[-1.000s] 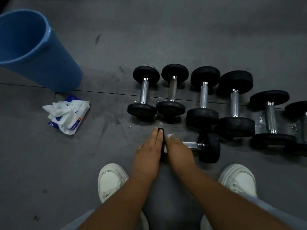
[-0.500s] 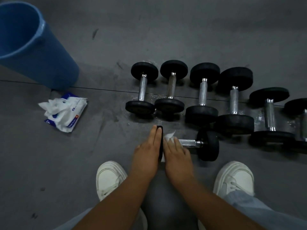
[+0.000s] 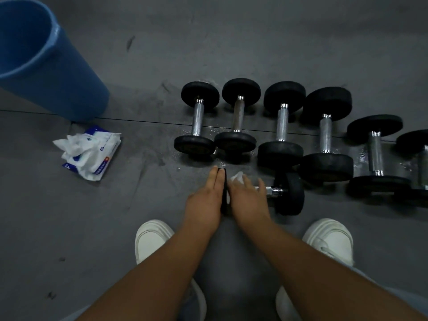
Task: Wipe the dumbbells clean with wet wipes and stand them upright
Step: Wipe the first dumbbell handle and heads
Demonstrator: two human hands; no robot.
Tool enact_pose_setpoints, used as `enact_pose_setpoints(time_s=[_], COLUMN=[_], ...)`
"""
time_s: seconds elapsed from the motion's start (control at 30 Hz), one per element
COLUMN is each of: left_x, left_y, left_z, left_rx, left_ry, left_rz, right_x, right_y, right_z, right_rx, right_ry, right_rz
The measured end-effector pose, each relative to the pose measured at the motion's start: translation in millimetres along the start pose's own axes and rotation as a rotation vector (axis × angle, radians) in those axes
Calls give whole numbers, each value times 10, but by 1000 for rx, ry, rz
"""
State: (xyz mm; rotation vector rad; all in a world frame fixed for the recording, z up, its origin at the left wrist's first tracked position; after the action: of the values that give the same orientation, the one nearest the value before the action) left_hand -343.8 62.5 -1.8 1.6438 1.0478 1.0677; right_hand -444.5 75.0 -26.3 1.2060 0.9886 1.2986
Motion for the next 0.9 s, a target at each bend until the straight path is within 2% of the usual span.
enact_pose_setpoints(time_s=[0.07,0.1,0.17,0.2,0.23,0.3,0.33,0.4,0.47,0.53,0.7,0.9], left_x=[4,-3,-16,-16,-6,25,39,46,41,31,90,85], left_y=[-26,-41,-59,-60,-69,-78,-76,-82,-98,-109,-90,-68], left_z=[-7,-5,17,22,21,5,-2,3,15,5,-29,-35], left_rx=[0,7,30,33,31,31,32,45,57,50,41,37], left_ry=[-7,-10,1,7,10,9,9,16,29,24,42,54], left_rz=[13,17,13,13,20,34,32,17,6,-8,-9,-20], right_x=[-72,-46,165,329,486,686,674,446,362,460,388,555], right_y=[115,190,305,256,118,-287,-461,-602,-581,-509,-434,-360], right_z=[-17,-27,-35,-53,-70,-53,3,97,185,269,281,361], right_rx=[20,-50,-442,-697,-923,-1307,-1469,-1707,-1882,-1952,-1985,-1936], right_ry=[-2,-11,-146,-313,-554,-1201,-1434,-1656,-1747,-1751,-1799,-1708], right_rz=[-46,-96,-186,-183,-155,-22,54,124,79,60,139,127])
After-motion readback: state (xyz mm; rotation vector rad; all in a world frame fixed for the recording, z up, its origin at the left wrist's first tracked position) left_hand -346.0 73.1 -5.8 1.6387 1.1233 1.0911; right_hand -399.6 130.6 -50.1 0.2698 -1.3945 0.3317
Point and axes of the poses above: each hand's wrist, its own x-axis away from the middle knuckle, its own y-axis out of the back of the hand, z = x × y, the point moved 7 cm from there along -x, towards the middle knuckle, and after that the axes turned 14 degrees about -z, right-handed, at the moved point
